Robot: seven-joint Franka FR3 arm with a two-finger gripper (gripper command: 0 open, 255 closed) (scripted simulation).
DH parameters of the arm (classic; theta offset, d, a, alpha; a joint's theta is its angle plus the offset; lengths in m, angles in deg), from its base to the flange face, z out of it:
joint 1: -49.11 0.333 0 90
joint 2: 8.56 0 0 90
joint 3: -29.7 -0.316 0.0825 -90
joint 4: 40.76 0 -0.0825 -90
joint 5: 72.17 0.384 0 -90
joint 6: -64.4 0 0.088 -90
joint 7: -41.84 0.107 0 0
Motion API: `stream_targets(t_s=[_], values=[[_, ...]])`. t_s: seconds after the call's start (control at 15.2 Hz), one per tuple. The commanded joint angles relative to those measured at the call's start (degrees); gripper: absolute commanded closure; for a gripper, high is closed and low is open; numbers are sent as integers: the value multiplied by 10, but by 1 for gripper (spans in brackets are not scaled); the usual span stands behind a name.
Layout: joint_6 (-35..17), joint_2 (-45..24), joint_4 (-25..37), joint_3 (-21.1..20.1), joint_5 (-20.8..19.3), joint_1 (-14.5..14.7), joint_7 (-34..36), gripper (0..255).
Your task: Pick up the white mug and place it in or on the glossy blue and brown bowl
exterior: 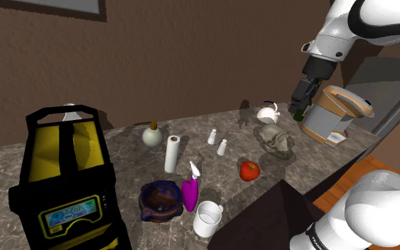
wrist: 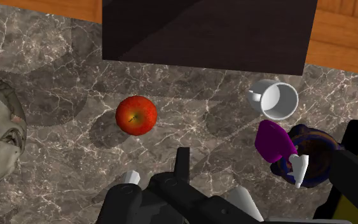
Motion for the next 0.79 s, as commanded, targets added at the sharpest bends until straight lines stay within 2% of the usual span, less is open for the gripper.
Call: stream_targets(t_s=[0.0, 0.73], values=[[0, 0, 0, 0, 0, 0, 0, 0], [-189, 16, -189, -90, 58, 42, 68, 0]])
